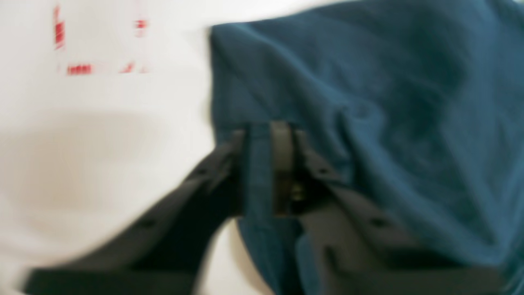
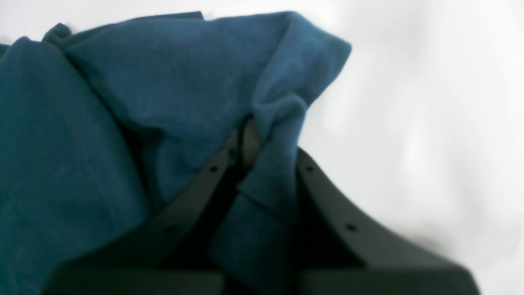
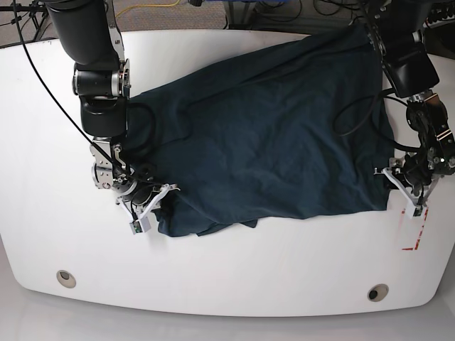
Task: Fold the T-shirt properly
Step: 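Grasp the hem corners with both grippers and lift the shirt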
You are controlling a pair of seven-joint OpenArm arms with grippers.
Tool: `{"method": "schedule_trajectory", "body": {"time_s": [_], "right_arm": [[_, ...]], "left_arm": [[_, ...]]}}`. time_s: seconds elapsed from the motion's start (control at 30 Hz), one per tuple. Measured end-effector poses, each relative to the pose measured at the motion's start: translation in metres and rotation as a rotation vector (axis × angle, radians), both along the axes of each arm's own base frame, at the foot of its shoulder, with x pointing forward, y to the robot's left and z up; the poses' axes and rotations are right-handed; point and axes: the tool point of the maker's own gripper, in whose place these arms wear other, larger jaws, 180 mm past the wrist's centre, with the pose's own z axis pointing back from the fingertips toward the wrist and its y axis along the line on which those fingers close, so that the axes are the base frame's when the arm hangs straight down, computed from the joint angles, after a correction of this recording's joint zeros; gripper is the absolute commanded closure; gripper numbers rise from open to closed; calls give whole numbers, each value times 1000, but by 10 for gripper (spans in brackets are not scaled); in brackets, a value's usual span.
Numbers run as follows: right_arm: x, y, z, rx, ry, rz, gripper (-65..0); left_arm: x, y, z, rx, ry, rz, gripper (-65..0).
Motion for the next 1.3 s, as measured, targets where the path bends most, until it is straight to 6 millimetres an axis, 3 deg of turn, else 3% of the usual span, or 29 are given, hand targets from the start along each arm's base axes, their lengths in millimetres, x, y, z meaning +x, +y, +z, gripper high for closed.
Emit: {"method": "schedule_trajectory", "body": {"time_s": [0.1,0.17,0.4,0.63,0.77,0.9,1.3], "right_arm": [[0,0,0,1,-1,-1,-5],[0,0,0,1,0,0,-5],[0,0,0,2,0,-1,-5],[0,3,-1,7,-1,1,-5],[0,7,-1,13,-1,4,-5],[0,9,-1,16,-1,5,-5],[-2,9,-2,22,-5,2,-5]], "left_arm": [[3,7,-12,-39,25,67,-458],[8,15,-15,-58,22,134,-507],[31,29,-12,-100,-45,231,-511],[19,38,-45,-142,13,274,-511],[22,45,-48,-161,-12,298,-511],[26,41,-51,-170,2,303,-511],[44,-14,-51,-239,-13,233,-511]]}}
